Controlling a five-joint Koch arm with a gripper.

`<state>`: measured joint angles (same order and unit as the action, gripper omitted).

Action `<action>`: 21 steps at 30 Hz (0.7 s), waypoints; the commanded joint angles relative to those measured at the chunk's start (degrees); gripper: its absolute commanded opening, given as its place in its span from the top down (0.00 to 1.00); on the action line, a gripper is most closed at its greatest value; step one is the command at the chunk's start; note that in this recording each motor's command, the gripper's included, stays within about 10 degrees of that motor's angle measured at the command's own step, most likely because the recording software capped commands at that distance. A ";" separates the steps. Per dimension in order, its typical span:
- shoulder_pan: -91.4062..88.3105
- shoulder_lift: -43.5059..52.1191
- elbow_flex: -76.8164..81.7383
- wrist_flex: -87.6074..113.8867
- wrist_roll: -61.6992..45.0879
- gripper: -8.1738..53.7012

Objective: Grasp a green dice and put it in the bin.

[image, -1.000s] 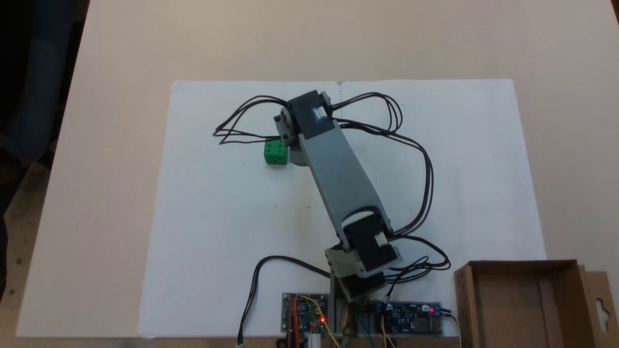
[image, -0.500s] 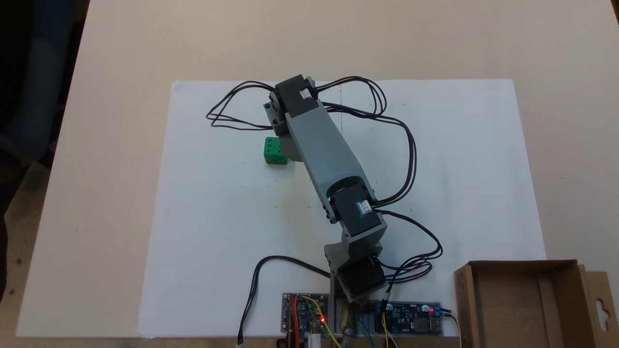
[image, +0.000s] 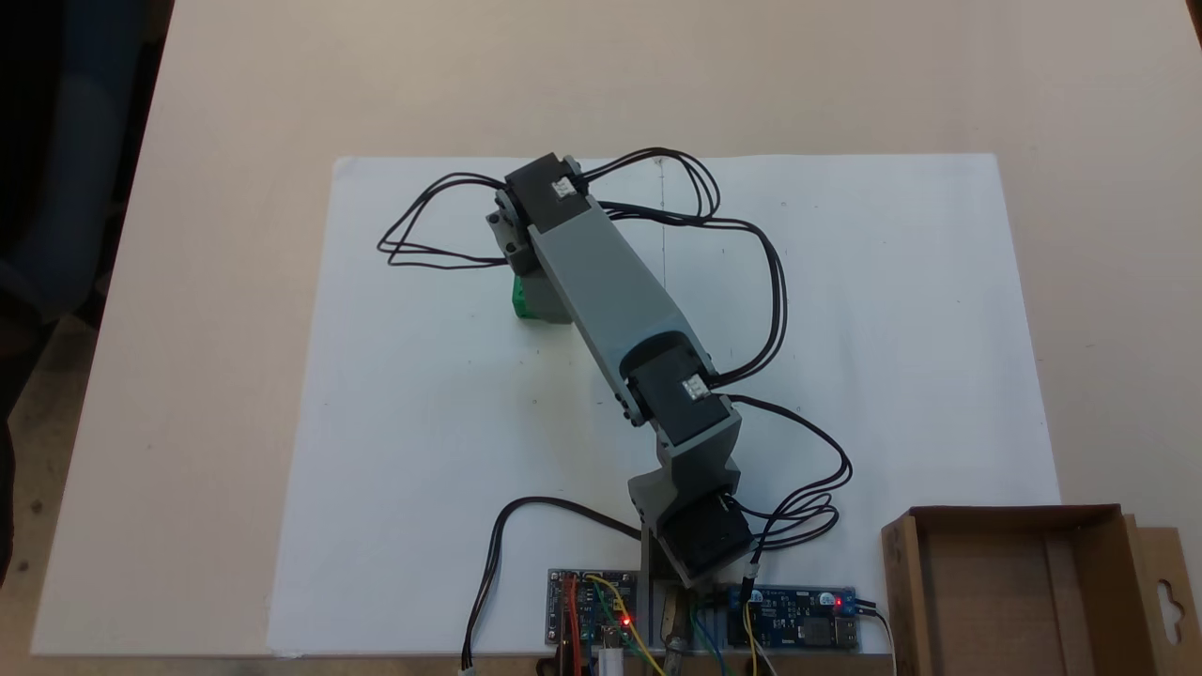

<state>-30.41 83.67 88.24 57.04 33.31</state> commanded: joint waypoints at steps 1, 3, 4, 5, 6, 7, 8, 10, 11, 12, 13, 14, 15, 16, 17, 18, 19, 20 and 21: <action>-1.14 0.35 -2.29 -2.37 5.71 0.18; -1.58 -0.26 -2.02 -3.25 6.50 0.18; -1.76 -0.35 -1.93 -3.69 6.94 0.18; -1.93 -0.53 -1.85 -4.04 7.12 0.18; -2.11 -0.70 -1.67 -4.66 7.47 0.18; -2.37 -0.97 -1.49 -5.01 7.65 0.18; -2.72 -1.32 -1.49 -5.19 7.91 0.18; -3.43 -2.02 -1.32 -5.71 8.53 0.18; -3.60 -2.11 -1.23 -6.33 8.61 0.18; -3.78 -2.55 -1.23 -6.50 8.61 0.18; -3.87 -2.90 -1.14 -6.94 8.61 0.18; -3.87 -3.34 -1.14 -7.29 8.61 0.18; -3.87 -3.78 -1.05 -7.82 8.61 0.18; -3.87 -4.22 -0.97 -8.09 8.61 0.18; -3.96 -4.57 -0.97 -8.35 8.61 0.18; -3.96 -5.10 -0.97 -8.53 8.61 0.18; -4.04 -5.45 -0.97 -8.61 8.61 0.18; -4.13 -5.80 -0.88 -8.70 8.61 0.18; -4.22 -6.24 -0.79 -8.96 8.61 0.18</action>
<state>-33.93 76.46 88.33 50.10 36.74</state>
